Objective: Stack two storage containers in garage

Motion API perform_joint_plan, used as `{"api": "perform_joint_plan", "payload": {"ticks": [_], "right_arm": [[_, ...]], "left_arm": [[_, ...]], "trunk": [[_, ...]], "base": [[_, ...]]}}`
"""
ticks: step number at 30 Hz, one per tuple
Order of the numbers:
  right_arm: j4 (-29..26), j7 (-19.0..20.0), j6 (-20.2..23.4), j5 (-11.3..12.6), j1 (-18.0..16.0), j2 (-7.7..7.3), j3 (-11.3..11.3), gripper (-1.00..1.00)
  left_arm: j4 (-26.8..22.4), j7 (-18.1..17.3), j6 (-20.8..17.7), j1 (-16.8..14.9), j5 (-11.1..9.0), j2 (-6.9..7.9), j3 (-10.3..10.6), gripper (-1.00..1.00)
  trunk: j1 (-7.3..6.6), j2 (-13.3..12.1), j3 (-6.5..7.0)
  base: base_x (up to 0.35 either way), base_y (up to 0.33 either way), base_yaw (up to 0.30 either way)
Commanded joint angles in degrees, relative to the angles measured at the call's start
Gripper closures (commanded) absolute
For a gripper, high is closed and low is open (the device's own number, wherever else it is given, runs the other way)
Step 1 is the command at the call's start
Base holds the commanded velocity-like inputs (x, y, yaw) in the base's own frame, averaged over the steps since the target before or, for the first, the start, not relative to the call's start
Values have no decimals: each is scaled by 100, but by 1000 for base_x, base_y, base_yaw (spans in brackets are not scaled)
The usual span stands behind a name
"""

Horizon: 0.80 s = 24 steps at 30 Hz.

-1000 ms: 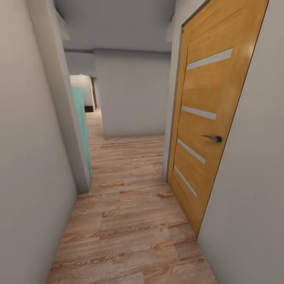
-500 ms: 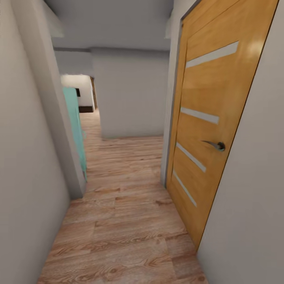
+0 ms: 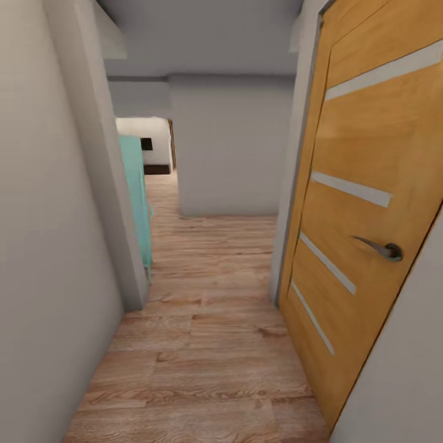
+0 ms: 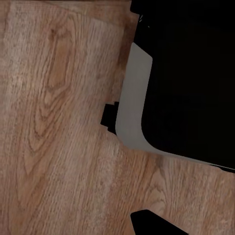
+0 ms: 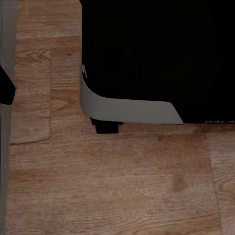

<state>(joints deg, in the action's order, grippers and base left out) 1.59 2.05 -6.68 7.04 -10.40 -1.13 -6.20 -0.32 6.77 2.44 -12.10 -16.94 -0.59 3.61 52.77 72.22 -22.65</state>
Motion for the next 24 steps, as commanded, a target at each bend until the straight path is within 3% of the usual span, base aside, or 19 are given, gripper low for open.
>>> {"api": "perform_joint_plan", "payload": {"ticks": [1,9,24], "right_arm": [[17,22,-35,60,-6,-1,-48,-100],[16,22,-38,60,-6,-4,-48,-100],[15,15,-53,60,-6,-1,-30,-100]], "left_arm": [[6,18,20,-6,-46,-2,38,-100],[6,18,10,-5,-48,24,34,-100],[6,11,-17,-4,-55,25,34,-100]], "trunk": [[3,3,-6],[3,3,-6],[3,3,-6]], "base": [[313,-103,272],[319,-25,227],[324,0,12]]}}
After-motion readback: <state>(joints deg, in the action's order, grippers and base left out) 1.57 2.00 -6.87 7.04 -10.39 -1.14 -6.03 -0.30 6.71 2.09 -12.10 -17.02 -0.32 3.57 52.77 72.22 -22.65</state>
